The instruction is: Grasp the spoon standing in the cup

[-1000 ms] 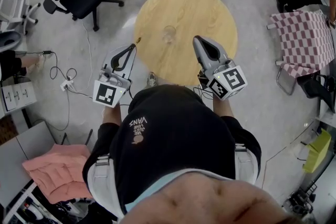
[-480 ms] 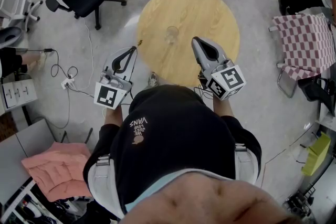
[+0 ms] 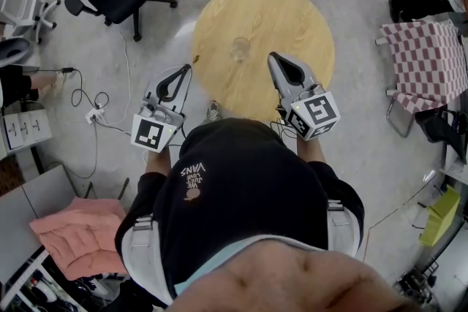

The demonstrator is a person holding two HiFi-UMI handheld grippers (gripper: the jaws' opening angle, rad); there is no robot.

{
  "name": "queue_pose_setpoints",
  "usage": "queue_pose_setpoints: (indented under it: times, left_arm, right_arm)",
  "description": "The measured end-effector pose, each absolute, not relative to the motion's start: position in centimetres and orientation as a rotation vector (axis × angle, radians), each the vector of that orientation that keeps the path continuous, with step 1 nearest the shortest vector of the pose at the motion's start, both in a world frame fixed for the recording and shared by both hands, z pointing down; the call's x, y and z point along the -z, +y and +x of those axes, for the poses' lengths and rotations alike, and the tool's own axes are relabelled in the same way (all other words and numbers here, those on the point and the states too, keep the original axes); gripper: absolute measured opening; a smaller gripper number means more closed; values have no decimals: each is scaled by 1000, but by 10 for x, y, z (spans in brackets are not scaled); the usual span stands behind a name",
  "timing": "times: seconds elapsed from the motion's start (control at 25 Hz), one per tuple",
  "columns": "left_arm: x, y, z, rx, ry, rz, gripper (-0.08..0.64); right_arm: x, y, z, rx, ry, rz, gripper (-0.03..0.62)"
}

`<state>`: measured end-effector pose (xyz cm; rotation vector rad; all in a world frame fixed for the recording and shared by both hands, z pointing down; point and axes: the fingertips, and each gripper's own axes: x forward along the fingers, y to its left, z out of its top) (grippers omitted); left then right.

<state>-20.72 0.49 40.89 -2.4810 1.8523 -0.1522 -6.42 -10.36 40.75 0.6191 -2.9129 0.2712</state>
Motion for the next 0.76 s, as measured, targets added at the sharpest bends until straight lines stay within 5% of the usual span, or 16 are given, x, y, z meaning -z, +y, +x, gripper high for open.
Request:
queue_pose_setpoints:
  times: [0.76]
  left_arm:
    - [-410,1,-206,147,1835,-2495,11]
  right_arm:
    - [-408,-104,-66,-260,-2906,616,-3]
